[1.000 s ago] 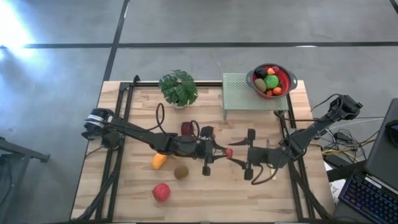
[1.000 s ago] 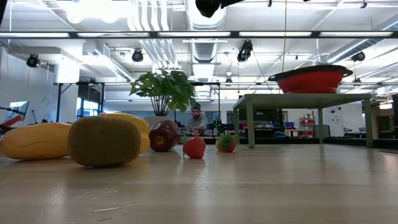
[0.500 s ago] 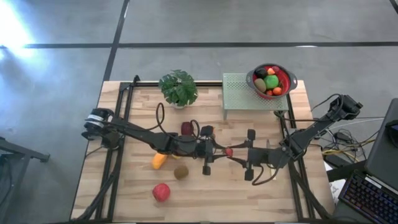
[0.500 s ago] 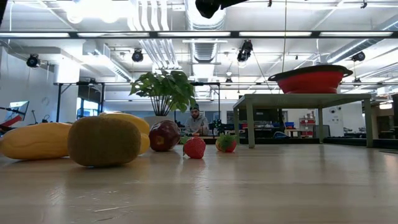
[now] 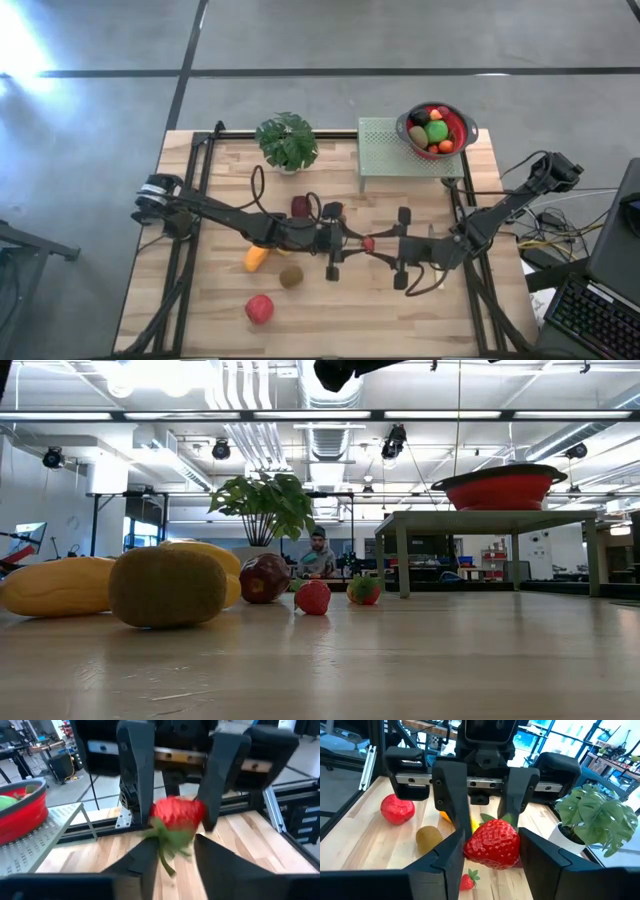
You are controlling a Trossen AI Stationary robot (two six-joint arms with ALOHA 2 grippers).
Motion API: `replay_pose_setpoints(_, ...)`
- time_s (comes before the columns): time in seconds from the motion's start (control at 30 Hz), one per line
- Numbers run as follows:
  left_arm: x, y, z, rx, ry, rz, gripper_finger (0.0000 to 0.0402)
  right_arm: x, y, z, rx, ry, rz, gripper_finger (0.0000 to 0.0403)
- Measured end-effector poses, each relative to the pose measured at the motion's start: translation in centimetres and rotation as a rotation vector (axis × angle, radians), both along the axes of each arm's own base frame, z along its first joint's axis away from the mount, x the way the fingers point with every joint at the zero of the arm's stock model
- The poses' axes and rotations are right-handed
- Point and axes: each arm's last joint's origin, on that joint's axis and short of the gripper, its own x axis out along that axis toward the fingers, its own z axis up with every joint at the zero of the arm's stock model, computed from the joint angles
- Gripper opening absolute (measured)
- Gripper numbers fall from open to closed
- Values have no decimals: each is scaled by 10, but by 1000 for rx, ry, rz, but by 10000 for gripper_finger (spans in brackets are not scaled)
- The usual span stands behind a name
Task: Pick & Place Fruit
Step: Put the red strawberry into the red strainer bowl on the shelf
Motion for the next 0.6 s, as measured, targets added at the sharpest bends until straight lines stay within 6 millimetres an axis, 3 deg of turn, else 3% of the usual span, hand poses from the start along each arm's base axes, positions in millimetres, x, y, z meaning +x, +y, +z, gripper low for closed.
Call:
replay_pose_setpoints(0.13, -1, 0, -5, 13, 56, 5, 200, -4, -4, 5, 7, 14, -13, 169)
replay_pose_setpoints(0.3, -3, 1, -7, 22, 88, 9, 262, -16, -25, 20, 67, 86, -100, 172)
replay_pose_setpoints(0.6, -3, 1, -7, 21, 88, 9, 273, -43, -88, 62, 130, 154, -430, 169)
